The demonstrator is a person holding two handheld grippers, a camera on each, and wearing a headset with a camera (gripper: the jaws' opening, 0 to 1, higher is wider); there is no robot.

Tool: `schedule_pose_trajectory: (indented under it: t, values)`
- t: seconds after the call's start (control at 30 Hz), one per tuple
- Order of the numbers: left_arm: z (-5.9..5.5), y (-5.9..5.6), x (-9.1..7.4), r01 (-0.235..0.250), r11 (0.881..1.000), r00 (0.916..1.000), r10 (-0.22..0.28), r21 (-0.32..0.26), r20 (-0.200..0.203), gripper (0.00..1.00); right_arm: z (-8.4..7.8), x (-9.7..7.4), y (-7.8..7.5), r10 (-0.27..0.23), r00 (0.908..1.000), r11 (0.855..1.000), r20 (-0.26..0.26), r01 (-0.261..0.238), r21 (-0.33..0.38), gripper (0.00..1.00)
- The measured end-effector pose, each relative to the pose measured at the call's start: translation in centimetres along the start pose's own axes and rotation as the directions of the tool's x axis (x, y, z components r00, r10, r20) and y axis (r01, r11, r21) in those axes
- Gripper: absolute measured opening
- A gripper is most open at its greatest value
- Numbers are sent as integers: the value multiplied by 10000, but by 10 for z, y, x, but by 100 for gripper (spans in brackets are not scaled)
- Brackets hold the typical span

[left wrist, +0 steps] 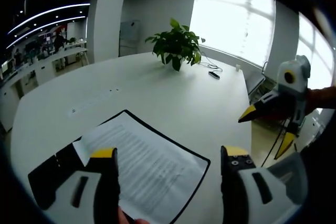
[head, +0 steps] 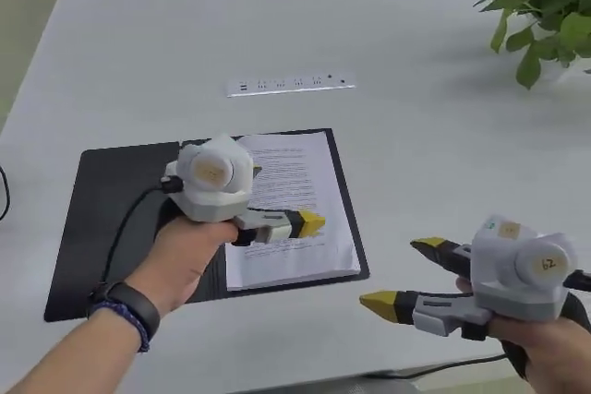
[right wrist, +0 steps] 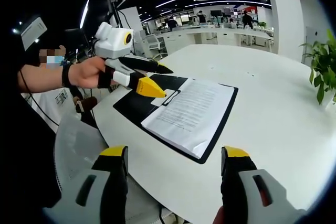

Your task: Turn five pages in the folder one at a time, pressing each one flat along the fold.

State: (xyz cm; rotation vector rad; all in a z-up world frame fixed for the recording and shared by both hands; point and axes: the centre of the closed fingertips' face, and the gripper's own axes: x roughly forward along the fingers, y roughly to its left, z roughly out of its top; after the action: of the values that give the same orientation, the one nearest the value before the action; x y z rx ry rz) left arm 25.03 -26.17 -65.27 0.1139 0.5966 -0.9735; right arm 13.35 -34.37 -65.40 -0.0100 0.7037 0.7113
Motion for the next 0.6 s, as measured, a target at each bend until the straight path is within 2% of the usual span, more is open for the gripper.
schedule_pose_trajectory:
  t: [0.17,0.2,0.33,0.6]
  values:
    - [-12,-10,18,115,9998,9991,-108,168,-409,80,-2,-1,-1,1,10000,10000,-16,-1,46,71]
    - [-17,-10,23,94,9998,9983,-82,202,-578,80,-2,-1,-2,2,10000,10000,-27,-2,54,71]
    - [-26,-13,36,84,9999,9970,-72,148,-775,81,-4,-2,-3,-3,10000,9999,-18,4,119,71]
    - [-41,-11,60,-179,9996,9933,201,201,-1141,79,-8,-3,-9,-25,10000,9998,16,25,219,71]
